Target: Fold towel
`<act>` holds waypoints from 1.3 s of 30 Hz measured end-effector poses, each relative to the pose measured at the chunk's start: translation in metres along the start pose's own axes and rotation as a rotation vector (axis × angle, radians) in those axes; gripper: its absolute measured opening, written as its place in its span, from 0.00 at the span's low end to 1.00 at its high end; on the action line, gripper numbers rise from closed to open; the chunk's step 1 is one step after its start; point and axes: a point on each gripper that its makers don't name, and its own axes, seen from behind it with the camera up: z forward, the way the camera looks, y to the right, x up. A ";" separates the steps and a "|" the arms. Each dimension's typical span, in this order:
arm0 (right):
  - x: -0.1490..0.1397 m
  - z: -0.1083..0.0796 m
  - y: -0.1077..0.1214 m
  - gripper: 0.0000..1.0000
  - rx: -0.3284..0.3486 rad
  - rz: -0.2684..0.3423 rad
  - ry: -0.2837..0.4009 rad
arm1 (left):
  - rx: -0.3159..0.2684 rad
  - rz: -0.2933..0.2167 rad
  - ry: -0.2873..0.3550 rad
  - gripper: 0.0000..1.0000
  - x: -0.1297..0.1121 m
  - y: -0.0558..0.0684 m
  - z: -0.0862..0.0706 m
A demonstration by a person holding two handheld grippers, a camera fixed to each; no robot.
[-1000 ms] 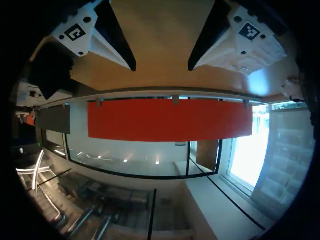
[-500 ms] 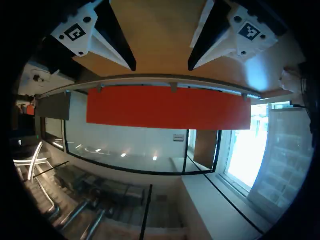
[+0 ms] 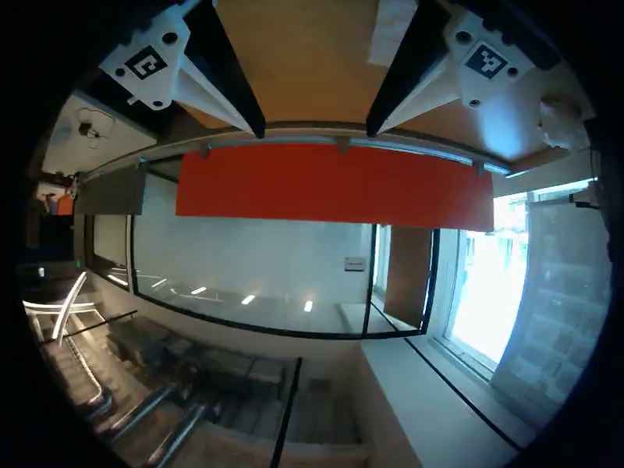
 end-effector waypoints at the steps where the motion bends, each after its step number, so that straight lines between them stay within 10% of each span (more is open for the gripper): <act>1: 0.003 0.000 0.000 1.00 0.001 0.001 -0.003 | 0.000 -0.001 -0.001 0.92 0.004 0.000 0.000; 8: 0.010 0.001 -0.008 1.00 0.041 -0.015 -0.035 | -0.066 0.026 -0.046 0.92 0.007 0.015 0.000; 21: 0.001 0.000 -0.069 1.00 0.326 -0.116 -0.146 | -0.378 0.104 -0.181 0.92 -0.010 0.085 -0.002; 39: -0.057 -0.007 -0.088 1.00 0.442 -0.200 -0.292 | -0.466 0.152 -0.304 0.92 -0.067 0.104 -0.006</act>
